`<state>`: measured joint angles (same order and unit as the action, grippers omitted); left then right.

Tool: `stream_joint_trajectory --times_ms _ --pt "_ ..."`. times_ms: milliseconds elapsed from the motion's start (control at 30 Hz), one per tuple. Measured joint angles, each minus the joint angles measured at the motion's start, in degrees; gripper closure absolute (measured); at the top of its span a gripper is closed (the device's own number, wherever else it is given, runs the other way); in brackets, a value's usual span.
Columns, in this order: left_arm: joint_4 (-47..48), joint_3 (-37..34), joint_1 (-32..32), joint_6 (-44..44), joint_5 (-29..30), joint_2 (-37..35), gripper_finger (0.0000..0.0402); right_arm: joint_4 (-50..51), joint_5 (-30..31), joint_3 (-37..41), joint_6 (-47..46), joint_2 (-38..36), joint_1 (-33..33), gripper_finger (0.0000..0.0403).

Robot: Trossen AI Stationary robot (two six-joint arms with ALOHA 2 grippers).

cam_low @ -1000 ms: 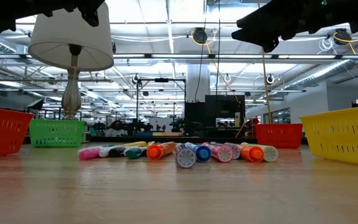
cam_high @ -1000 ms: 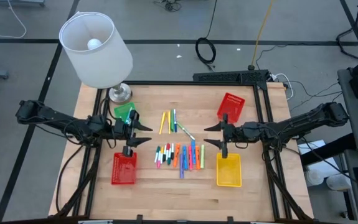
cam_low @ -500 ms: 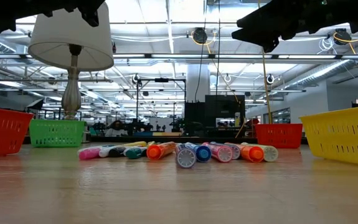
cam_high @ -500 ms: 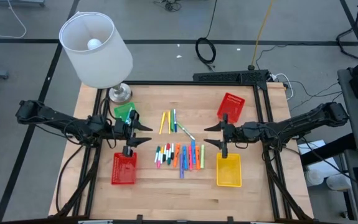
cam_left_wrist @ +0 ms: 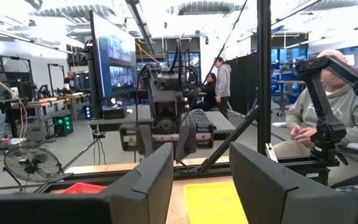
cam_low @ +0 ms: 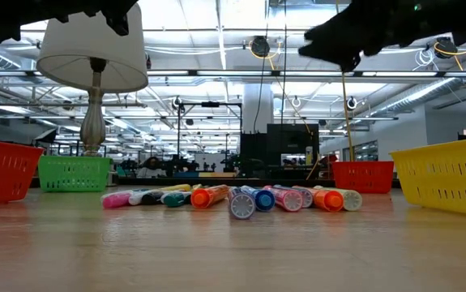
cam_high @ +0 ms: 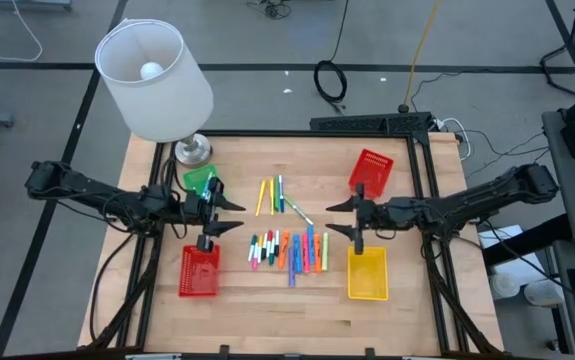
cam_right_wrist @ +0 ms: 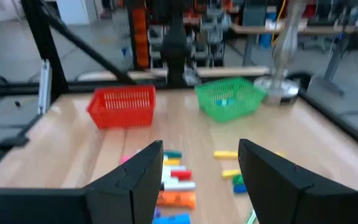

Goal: Pick & Place Markers
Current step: Put the right green marker pen into the green basket

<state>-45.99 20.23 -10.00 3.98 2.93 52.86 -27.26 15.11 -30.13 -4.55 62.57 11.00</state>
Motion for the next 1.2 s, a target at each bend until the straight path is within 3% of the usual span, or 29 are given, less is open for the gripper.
stream_joint_trajectory --times_ms 167,467,667,1100,1200 --pt "-0.02 0.0 0.0 0.01 -0.01 0.0 0.0236 -1.47 1.56 -2.8 -1.21 9.79 -0.11 0.0206" --pt "0.93 0.02 0.0 -0.27 -0.08 0.01 0.0236 8.97 5.88 -16.13 -5.91 29.34 -4.8 0.0206" --pt "2.16 0.02 0.0 -1.32 -0.1 0.02 0.0236 15.02 4.35 -21.89 -9.76 39.52 -8.85 0.0206" --pt "2.44 0.02 0.0 -1.08 0.05 0.02 0.0236 16.88 4.05 -24.39 -7.33 46.47 -11.44 0.0206" --pt "2.46 0.02 0.0 -1.11 0.07 0.02 0.0236 18.28 0.76 -24.41 -8.9 46.42 -12.75 0.0207"
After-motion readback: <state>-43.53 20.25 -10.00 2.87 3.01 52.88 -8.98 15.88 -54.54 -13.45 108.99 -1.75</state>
